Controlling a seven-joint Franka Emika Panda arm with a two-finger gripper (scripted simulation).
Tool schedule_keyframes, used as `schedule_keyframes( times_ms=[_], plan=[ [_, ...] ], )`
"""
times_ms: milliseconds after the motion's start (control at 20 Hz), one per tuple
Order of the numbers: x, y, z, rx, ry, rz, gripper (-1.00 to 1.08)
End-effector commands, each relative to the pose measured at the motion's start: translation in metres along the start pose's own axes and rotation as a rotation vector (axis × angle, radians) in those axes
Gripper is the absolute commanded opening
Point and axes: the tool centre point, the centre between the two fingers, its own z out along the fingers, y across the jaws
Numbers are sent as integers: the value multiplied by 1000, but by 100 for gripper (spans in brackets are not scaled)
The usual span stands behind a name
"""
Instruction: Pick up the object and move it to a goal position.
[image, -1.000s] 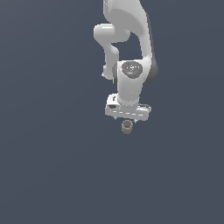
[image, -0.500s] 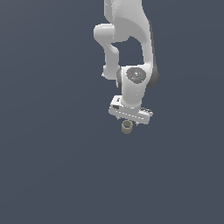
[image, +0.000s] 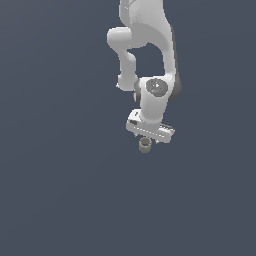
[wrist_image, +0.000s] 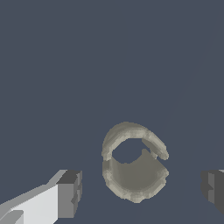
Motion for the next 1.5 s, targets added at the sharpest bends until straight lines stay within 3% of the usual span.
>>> schedule_keyframes(
  times_ms=[0, 800, 850, 1450],
  plan=[
    [0, 0, 1, 0, 0, 0, 100],
    [0, 0, 50, 0, 1, 4, 100],
    [0, 0, 50, 0, 1, 4, -100],
    [0, 0, 49, 1, 1, 4, -100]
  ],
)
